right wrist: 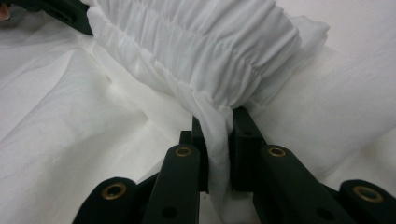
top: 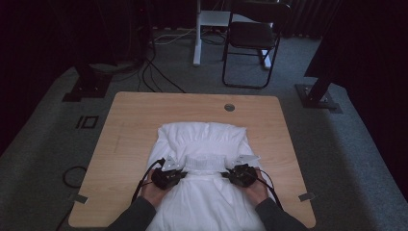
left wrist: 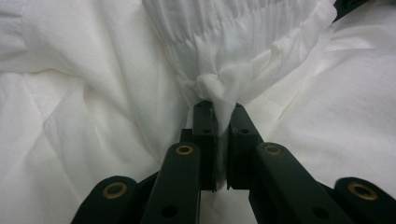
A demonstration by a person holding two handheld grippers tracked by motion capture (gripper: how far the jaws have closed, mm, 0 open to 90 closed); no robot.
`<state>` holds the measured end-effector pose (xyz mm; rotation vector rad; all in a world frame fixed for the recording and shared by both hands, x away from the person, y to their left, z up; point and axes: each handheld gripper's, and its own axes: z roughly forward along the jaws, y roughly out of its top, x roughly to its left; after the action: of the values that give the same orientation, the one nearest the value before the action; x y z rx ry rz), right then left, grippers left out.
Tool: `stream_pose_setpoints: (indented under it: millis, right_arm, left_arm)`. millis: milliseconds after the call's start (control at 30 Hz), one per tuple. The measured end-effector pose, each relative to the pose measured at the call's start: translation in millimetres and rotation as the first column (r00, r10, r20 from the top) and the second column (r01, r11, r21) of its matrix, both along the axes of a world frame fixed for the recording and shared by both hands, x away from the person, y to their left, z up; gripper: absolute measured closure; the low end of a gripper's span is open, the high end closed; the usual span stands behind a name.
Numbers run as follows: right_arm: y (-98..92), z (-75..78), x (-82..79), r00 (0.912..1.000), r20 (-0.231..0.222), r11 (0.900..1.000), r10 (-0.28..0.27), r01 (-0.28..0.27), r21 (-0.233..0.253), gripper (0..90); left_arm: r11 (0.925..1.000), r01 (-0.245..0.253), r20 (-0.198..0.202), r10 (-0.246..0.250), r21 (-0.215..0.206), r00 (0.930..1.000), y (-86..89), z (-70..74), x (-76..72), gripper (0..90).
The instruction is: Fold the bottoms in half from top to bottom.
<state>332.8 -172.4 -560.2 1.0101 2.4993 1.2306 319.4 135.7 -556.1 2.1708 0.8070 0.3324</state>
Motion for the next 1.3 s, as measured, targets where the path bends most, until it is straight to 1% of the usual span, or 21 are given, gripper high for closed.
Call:
stream_pose_setpoints:
  millis: [167, 233, 300, 333, 367, 400, 433, 467, 500, 533, 567, 600, 667, 733, 767, 800, 833, 867, 933, 1133, 1300]
  right_arm:
    - [1.5, -1.7, 2.3, 0.9999, 0.011, 1.0, -0.003, 0.003, -0.003, 83.1]
    - [1.0, -2.2, 6.3, 1.0, -0.005, 1.0, -0.003, 0.003, 0.013, 83.0]
    - [2.0, -2.2, 11.1, 0.9999, -0.011, 1.0, -0.009, 0.009, 0.019, 83.0]
    - [4.5, -1.3, 17.2, 0.9998, -0.012, 1.0, -0.018, 0.018, 0.012, 83.0]
    - [4.5, -1.3, 17.2, 0.9998, -0.012, 1.0, -0.018, 0.018, 0.012, 83.0]
    - [8.0, -0.2, 24.6, 0.9995, -0.012, 1.0, -0.031, 0.031, 0.004, 83.0]
    - [8.0, -0.2, 24.6, 0.9995, -0.012, 1.0, -0.031, 0.031, 0.004, 83.0]
    - [11.4, 0.6, 33.0, 0.9992, -0.013, 0.999, -0.039, 0.039, -0.001, 82.9]
    - [11.4, 0.6, 33.0, 0.9992, -0.013, 0.999, -0.039, 0.039, -0.001, 82.9]
    - [15.5, 1.4, 41.4, 0.9988, -0.007, 0.999, -0.048, 0.048, -0.009, 82.8]
    - [15.5, 1.4, 41.4, 0.9988, -0.007, 0.999, -0.048, 0.048, -0.009, 82.8]
    - [19.2, 2.4, 50.3, 0.9986, 0.002, 0.998, -0.054, 0.054, -0.023, 82.7]
    - [20.4, 2.6, 53.7, 0.9985, 0.011, 0.998, -0.055, 0.055, -0.029, 82.7]
    - [24.5, 4.0, 69.6, 0.9974, 0.016, 0.997, -0.07, 0.071, -0.043, 82.6]
    - [24.5, 4.0, 69.6, 0.9974, 0.016, 0.997, -0.07, 0.071, -0.043, 82.6]
    - [26.5, 4.8, 78.2, 0.9964, 0.017, 0.995, -0.083, 0.084, -0.047, 82.6]
    - [26.5, 4.8, 78.2, 0.9964, 0.017, 0.995, -0.083, 0.084, -0.047, 82.6]
    - [27.7, 5.2, 85.6, 0.9953, 0.009, 0.994, -0.097, 0.097, -0.044, 82.6]
    - [28.4, 5.5, 91.5, 0.994, 0.004, 0.993, -0.109, 0.109, -0.04, 82.5]
    - [28.9, 6.3, 98.1, 0.9926, -0.012, 0.992, -0.121, 0.12, -0.034, 82.3]
    - [29.7, 10.5, 101.0, 0.9923, -0.027, 0.992, -0.121, 0.12, -0.045, 83.2]
  left_arm:
    - [0.9999, 0.008, 0.011, -0.008, 0.011, 0.9999, -0.9, -0.6, 1.2, 85.4]
    - [0.9997, 0.008, 0.005, -0.008, 0.022, 1.0, -0.8, 0.7, 6.3, 85.4]
    - [0.9989, 0.009, 0.008, -0.009, 0.046, 0.9999, -1.7, 2.7, 13.8, 85.5]
    - [0.9975, 0.008, 0.008, -0.009, 0.071, 0.9999, -2.2, 4.8, 23.3, 85.5]
    - [0.9975, 0.008, 0.008, -0.009, 0.071, 0.9999, -2.2, 4.8, 23.3, 85.4]
    - [0.9967, 0.0, 0.005, 0.0, 0.081, 1.0, -1.8, 6.4, 33.9, 85.4]
    - [0.9967, 0.0, 0.005, 0.0, 0.081, 1.0, -1.8, 6.4, 33.9, 85.4]
    - [0.9949, -0.007, 0.007, 0.007, 0.1, 1.0, -0.9, 8.1, 44.5, 85.4]
    - [0.9949, -0.007, 0.007, 0.007, 0.1, 1.0, -0.9, 8.1, 44.5, 85.4]
    - [0.993, -0.02, 0.007, 0.019, 0.116, 0.9998, -0.5, 9.7, 54.2, 85.3]
    - [0.993, -0.02, 0.007, 0.019, 0.116, 0.9998, -0.5, 9.7, 54.2, 85.2]
    - [0.9907, -0.033, 0.009, 0.032, 0.132, 0.9995, -0.9, 11.1, 63.1, 85.2]
    - [0.9895, -0.041, 0.013, 0.04, 0.139, 0.9991, -1.6, 11.6, 68.6, 85.2]
    - [0.9868, -0.063, 0.016, 0.062, 0.149, 0.998, -3.0, 12.7, 80.8, 85.2]
    - [0.9868, -0.063, 0.016, 0.062, 0.149, 0.998, -3.0, 12.7, 80.8, 85.2]
    - [0.9861, -0.074, 0.016, 0.072, 0.149, 0.9972, -2.9, 12.9, 87.2, 85.2]
    - [0.9861, -0.074, 0.016, 0.072, 0.149, 0.9972, -2.9, 12.9, 87.2, 85.2]
    - [0.9865, -0.088, 0.011, 0.087, 0.138, 0.9961, -2.3, 12.9, 93.2, 85.1]
    - [0.9868, -0.102, 0.003, 0.103, 0.126, 0.9947, -2.6, 12.8, 96.9, 84.9]
    - [0.9874, -0.11, -0.009, 0.112, 0.113, 0.9937, -2.8, 13.1, 98.9, 83.2]
    - [0.9854, -0.107, 0.001, 0.107, 0.132, 0.9942, -4.7, 16.4, 99.6, 86.6]
